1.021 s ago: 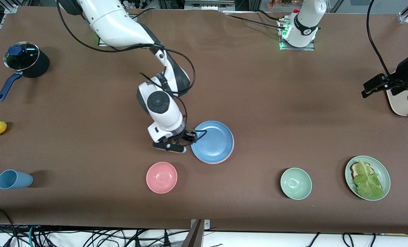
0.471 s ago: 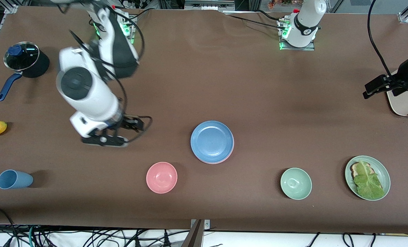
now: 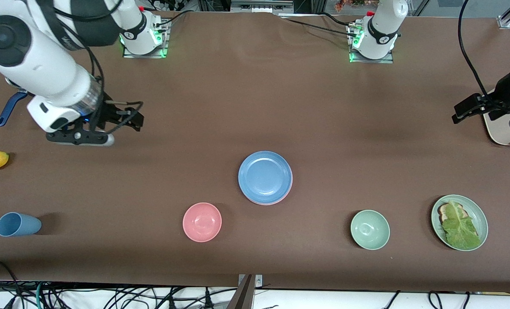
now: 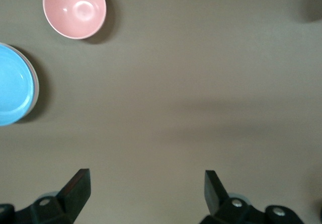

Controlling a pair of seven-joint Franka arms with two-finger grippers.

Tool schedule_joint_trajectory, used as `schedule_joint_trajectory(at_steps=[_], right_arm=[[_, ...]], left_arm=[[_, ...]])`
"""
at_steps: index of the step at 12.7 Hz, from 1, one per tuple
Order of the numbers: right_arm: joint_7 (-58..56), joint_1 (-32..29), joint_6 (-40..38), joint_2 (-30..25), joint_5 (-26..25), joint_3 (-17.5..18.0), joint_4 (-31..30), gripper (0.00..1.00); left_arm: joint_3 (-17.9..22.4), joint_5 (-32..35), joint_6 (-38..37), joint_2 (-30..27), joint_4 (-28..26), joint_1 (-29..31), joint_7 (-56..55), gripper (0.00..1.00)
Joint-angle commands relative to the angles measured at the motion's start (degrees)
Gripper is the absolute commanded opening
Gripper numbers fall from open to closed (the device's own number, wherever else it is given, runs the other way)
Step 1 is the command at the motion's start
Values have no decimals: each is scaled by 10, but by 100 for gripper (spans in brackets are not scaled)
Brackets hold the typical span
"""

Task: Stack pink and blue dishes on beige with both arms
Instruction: 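Open the right gripper and draw it back from the stack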

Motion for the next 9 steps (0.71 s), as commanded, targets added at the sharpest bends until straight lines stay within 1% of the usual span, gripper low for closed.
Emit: schedule_joint_trajectory(at_steps=[1,2,5,7,9], right_arm=[[-53,-135,-18,-64,-4,98,-38,100],[-85,-179,-30,-75,-3,125,-38,100],[-116,-278,-40,-94,-4,174,-36,100],[-146,-288,-43,-100,-5,179,-36,100],[-144,-286,-45,-99,-12,176,-31,100]], left_arm=[[1,-5,-1,1,5,-1,5,100],[0,-5,0,1,5,-3,5,100],[0,-4,2,1,5,-2,6,100],[0,-4,1,1,5,-3,6,100],[0,-5,1,1,5,-3,6,100]])
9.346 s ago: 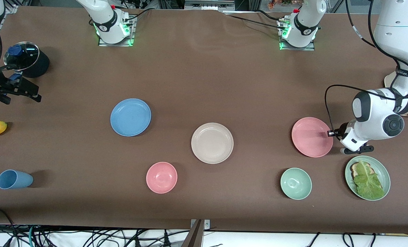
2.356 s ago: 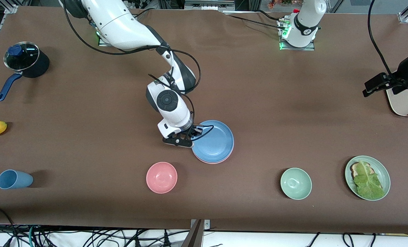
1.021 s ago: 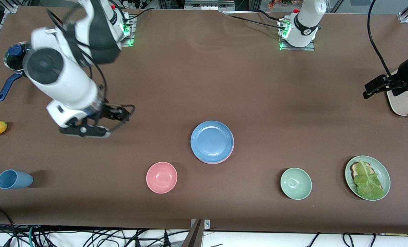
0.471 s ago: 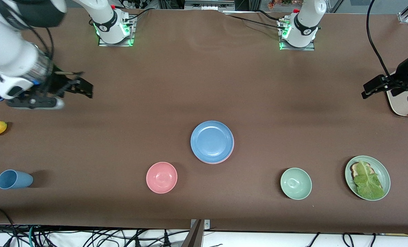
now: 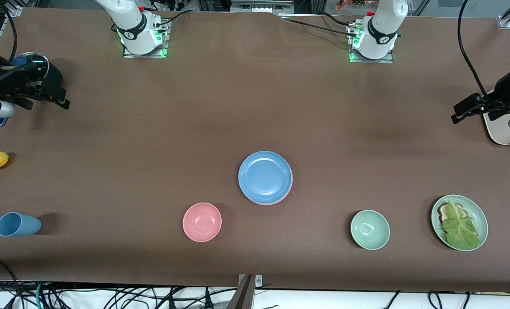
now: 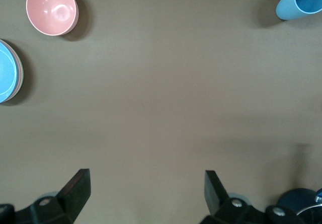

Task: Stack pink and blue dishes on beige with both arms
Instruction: 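Open the right gripper and draw it back from the stack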

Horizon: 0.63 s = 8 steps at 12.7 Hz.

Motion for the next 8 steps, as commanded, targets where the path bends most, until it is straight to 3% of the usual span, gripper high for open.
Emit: schedule_joint_trajectory(at_steps=[1,8], right_arm=[[-2,-7,-1,-16,-17,14,-11,100],[-1,-7,-18,-16,-29,16,-1,100]], left_arm=[[1,-5,-1,1,4,-2,6,100],[1,-5,-1,1,4,-2,6,100]])
